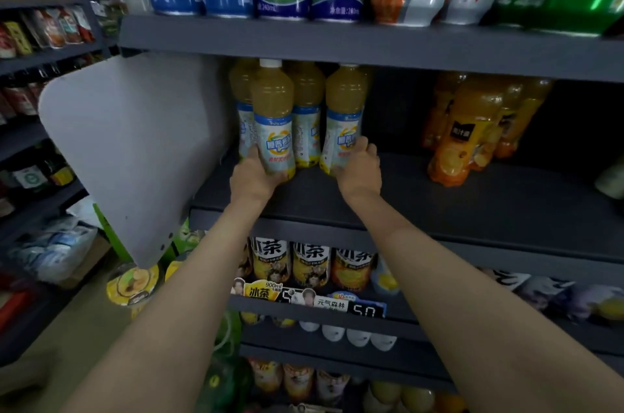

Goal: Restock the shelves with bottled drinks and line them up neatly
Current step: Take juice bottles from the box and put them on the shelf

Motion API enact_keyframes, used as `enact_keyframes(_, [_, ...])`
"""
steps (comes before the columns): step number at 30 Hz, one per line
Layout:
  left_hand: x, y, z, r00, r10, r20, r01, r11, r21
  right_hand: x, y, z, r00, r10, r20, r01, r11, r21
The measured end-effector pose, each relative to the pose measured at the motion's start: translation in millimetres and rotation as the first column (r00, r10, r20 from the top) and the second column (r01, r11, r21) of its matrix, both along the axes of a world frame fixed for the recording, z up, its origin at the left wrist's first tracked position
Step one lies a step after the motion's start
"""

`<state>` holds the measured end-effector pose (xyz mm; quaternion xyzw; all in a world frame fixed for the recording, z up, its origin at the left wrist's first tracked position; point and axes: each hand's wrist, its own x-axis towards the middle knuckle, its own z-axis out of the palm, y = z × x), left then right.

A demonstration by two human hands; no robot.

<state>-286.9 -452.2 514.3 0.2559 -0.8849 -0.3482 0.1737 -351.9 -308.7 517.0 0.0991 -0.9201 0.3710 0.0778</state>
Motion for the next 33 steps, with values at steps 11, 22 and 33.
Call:
enact_keyframes(11, [88,180,-77,0.799,-0.471,-0.374,0.39,0.879,-0.273,99,187,-46,0.929,0.227,-0.293,-0.237,0.971,0.001])
enact_keyframes(22, [149,416,-294,0.569,-0.611,0.55,0.561,0.778,0.283,190,550,-277,0.773,-0.21,0.599,-0.014,0.938,0.347])
enact_keyframes(33, [179,591,-467,0.482,-0.627,0.612,0.524,0.766,0.373,277,666,-515,0.471,-0.219,0.855,-0.025,0.965,0.261])
